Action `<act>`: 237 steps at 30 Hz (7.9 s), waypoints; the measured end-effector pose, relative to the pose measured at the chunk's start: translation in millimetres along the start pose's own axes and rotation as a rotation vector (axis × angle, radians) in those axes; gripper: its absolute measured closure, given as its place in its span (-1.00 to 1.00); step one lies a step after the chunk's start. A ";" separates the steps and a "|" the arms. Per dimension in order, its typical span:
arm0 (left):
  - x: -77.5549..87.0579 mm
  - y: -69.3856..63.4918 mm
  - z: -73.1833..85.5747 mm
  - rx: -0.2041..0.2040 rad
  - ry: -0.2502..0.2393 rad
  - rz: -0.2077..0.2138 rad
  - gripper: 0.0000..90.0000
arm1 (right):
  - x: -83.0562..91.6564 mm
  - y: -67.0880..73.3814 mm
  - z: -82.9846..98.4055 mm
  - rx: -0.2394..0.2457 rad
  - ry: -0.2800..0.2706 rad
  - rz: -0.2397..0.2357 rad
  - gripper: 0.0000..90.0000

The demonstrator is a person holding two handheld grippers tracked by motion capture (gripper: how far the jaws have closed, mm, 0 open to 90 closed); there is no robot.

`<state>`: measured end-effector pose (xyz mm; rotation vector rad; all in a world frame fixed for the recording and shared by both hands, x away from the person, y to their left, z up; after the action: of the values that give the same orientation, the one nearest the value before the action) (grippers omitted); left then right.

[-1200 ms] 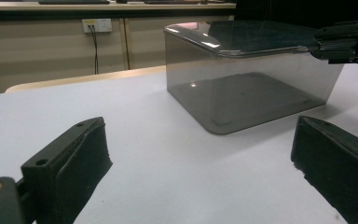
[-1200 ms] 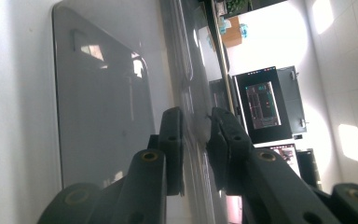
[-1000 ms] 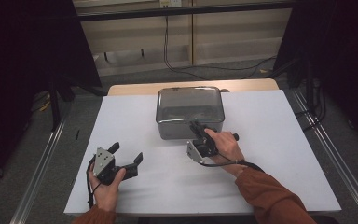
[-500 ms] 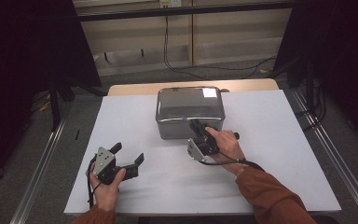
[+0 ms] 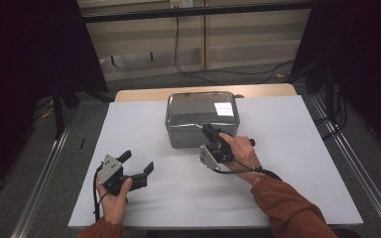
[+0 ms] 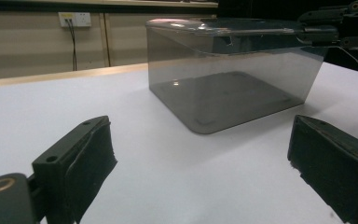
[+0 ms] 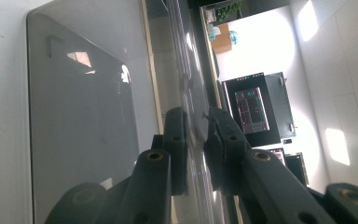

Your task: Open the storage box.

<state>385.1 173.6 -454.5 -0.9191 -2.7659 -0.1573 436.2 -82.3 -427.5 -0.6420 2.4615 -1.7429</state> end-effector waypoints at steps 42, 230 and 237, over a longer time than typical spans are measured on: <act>-52.5 -12.3 -52.7 -0.097 -0.136 0.069 -0.96 | -1.3 -11.5 -3.9 -0.029 -0.025 0.020 0.75; -159.8 26.4 -114.9 -0.238 -0.239 0.032 0.02 | -25.5 -100.8 92.1 -1.146 -0.201 -0.083 0.18; -162.7 26.4 -112.6 -0.236 -0.227 0.054 0.23 | -28.1 -101.0 96.7 -1.141 -0.194 -0.083 0.20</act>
<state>547.6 81.6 -384.0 -1.1321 -2.9727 -0.4018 519.3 -185.8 -375.4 -0.8783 3.0920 -0.0791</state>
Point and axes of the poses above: each handheld gripper's, and its own axes: x roughly backward along the jaws, z roughly out of its underside, y roughly to its left, the point moved 7 cm from there along -x, roughly forward along the jaws, and after that the axes turned 5 degrees about -x, right-handed, at the moved point
